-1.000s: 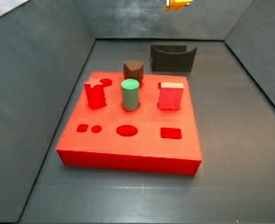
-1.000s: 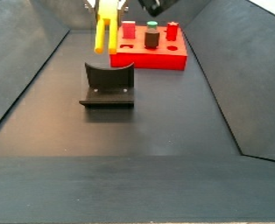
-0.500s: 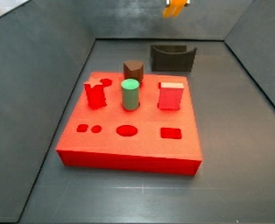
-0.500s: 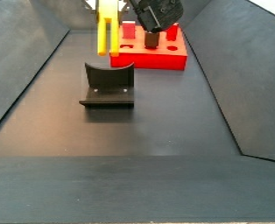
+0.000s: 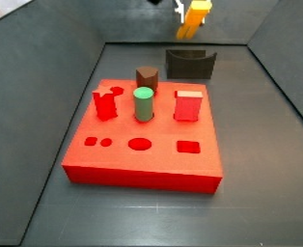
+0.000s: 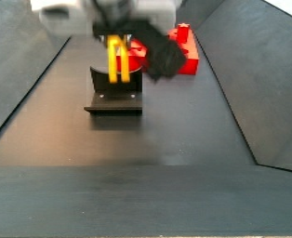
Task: Pick up the square-circle object. Move up. Rotate the square-circle object. Place the square-circle object on the fixture. Regrasp the square-circle object. Move to above the board. Insert the square-circle object.
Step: Place the square-circle object on the fixture, then regrasp the square-circle object.
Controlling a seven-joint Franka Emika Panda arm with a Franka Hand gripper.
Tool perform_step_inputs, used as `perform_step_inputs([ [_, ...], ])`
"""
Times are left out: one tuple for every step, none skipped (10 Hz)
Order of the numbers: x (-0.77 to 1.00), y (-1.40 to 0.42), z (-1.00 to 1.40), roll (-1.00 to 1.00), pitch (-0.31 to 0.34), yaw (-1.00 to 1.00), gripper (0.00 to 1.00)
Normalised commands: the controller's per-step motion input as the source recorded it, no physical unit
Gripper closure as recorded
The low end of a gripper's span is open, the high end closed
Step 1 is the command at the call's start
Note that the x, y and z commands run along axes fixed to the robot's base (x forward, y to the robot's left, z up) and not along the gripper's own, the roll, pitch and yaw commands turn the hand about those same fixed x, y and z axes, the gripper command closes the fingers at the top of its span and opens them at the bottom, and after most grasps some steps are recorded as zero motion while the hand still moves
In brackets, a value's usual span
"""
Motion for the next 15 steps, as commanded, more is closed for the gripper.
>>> perform_step_inputs([
  [0.18, 0.14, -1.0, -0.42, 0.105, -0.22, 1.0],
  [0.19, 0.14, -1.0, -0.28, 0.066, -0.22, 1.0],
  [0.19, 0.13, -1.0, -0.21, 0.027, -0.21, 1.0],
  [0.18, 0.13, -0.92, -0.18, -0.006, -0.19, 1.0],
  [0.15, 0.1, -0.66, -0.17, -0.027, -0.16, 1.0],
  [0.12, 0.08, -0.48, -0.16, -0.036, -0.13, 1.0],
  [0.1, 0.11, -0.37, -0.12, -0.055, -0.1, 1.0],
  [0.08, 0.12, -0.34, -0.12, -0.067, -0.07, 1.0],
  [0.08, 0.12, -0.34, -0.12, -0.066, -0.05, 1.0],
  [0.08, 0.12, -0.34, -0.12, -0.065, -0.04, 1.0],
  [0.0, 0.0, 0.0, 0.0, 0.0, 0.0, 0.0],
  [0.0, 0.0, 1.0, -0.07, -0.003, -0.03, 0.0],
  [0.0, 0.0, 1.0, -0.07, -0.004, -0.02, 0.0],
  [-0.02, 0.01, 1.0, -0.02, 0.006, 0.0, 0.0],
  [-0.02, 0.0, 1.0, 0.0, 0.009, 0.0, 0.0],
])
